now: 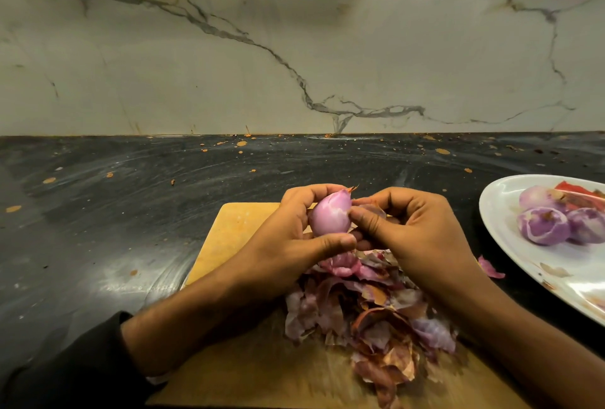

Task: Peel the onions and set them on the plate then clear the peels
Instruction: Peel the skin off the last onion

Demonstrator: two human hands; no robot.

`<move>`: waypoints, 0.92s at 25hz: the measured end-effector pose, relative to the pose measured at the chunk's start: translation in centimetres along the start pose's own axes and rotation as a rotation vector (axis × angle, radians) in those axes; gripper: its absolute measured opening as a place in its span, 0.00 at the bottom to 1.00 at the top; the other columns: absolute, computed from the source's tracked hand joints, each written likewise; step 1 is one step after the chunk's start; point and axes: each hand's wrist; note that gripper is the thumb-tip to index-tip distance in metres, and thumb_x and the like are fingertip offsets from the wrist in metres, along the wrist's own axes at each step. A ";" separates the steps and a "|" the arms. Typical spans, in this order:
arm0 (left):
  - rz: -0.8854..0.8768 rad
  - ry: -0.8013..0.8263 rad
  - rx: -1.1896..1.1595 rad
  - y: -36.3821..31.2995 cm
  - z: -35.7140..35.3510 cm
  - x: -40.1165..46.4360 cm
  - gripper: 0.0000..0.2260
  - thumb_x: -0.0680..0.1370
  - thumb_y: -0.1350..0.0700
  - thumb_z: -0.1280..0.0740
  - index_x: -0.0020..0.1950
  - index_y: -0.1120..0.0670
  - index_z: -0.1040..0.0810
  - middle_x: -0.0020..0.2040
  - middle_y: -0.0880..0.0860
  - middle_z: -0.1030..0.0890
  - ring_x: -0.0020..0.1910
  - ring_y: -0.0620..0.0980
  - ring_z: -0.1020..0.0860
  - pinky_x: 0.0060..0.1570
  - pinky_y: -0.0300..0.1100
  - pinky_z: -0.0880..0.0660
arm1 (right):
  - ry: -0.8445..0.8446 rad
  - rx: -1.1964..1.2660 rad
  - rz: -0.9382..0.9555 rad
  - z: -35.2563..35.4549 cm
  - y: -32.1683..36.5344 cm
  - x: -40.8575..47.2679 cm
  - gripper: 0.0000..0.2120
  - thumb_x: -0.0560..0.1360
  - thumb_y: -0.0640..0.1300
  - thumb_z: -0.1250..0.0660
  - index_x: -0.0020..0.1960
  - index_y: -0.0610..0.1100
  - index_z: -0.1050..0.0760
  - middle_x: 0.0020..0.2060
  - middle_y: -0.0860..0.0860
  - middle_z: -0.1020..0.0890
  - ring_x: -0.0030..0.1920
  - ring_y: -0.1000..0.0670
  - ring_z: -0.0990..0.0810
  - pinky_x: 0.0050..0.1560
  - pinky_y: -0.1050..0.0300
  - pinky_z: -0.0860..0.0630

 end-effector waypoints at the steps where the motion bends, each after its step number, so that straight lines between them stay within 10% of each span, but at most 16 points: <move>1: -0.009 -0.007 0.016 -0.1 0.0 0.1 0.25 0.71 0.58 0.24 0.66 0.53 0.27 0.66 0.57 0.25 0.62 0.53 0.20 0.56 0.45 0.20 | 0.001 0.004 0.005 0.0 0.0 0.0 0.03 0.74 0.37 0.28 0.47 0.38 0.17 0.34 0.46 0.14 0.34 0.50 0.14 0.35 0.63 0.19; 13: 0.074 0.028 -0.276 -1.1 -0.2 -0.1 0.17 0.78 0.58 0.38 0.67 0.55 0.28 0.58 0.57 0.16 0.56 0.56 0.17 0.53 0.45 0.18 | -0.027 0.004 0.008 0.2 -0.2 -0.1 0.06 0.76 0.41 0.30 0.52 0.42 0.19 0.38 0.45 0.13 0.39 0.48 0.13 0.40 0.57 0.16; 23: 0.083 -0.025 -0.201 -0.8 0.4 0.0 0.20 0.73 0.60 0.30 0.64 0.54 0.26 0.58 0.59 0.17 0.55 0.57 0.16 0.51 0.46 0.18 | -0.012 0.060 -0.017 0.2 -0.2 0.0 0.04 0.74 0.35 0.29 0.48 0.38 0.17 0.35 0.43 0.14 0.36 0.48 0.13 0.37 0.62 0.19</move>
Point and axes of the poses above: each hand's wrist, its own x-axis towards the middle knuckle, its own z-axis out of the back of the hand, y = z × x
